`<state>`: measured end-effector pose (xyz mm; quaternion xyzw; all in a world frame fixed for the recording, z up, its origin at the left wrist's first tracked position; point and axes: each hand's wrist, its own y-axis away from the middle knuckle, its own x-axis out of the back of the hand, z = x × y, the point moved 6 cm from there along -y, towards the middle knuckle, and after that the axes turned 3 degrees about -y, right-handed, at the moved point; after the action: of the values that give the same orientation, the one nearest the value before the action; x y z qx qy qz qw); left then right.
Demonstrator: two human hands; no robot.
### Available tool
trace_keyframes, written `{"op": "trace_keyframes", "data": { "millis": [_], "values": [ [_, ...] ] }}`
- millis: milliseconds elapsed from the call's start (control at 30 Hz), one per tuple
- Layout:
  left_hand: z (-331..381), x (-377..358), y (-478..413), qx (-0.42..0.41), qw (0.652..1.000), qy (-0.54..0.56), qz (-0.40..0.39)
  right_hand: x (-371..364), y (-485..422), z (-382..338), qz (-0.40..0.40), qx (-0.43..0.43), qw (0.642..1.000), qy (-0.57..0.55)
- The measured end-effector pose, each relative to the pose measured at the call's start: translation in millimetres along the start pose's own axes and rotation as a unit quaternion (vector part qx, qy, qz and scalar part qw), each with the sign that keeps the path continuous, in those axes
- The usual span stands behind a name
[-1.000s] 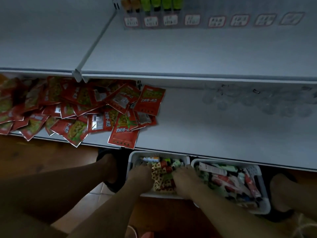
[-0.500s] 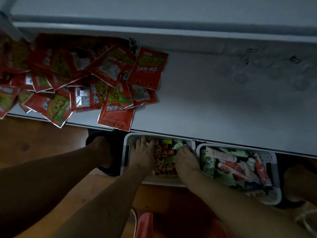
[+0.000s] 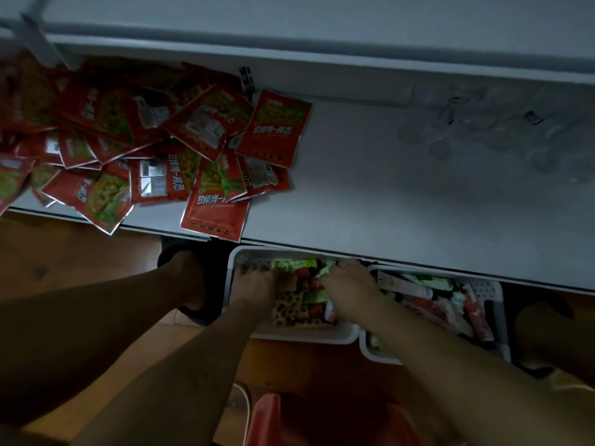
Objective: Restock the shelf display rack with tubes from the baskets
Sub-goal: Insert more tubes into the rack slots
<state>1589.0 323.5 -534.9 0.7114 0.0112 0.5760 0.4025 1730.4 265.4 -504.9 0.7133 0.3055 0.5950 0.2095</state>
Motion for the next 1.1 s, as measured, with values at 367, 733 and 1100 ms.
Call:
{"op": "trace_keyframes", "data": {
  "millis": [367, 733, 1100],
  "values": [
    [6.3, 105.6, 50.2, -0.009, 0.972, 0.233, -0.025, 78.0, 72.7, 24.1, 0.113, -0.005, 0.862, -0.493],
    [-30.9, 264.8, 153.1, -0.006, 0.963, 0.231, 0.14, 163.0, 138.1, 3.8, 0.269, 0.034, 0.81, -0.52],
    [-37.4, 406.7, 199.5, -0.1, 0.862, 0.32, 0.38, 326.1, 220.0, -41.0, 0.477, 0.11, 0.767, -0.416]
  ]
}}
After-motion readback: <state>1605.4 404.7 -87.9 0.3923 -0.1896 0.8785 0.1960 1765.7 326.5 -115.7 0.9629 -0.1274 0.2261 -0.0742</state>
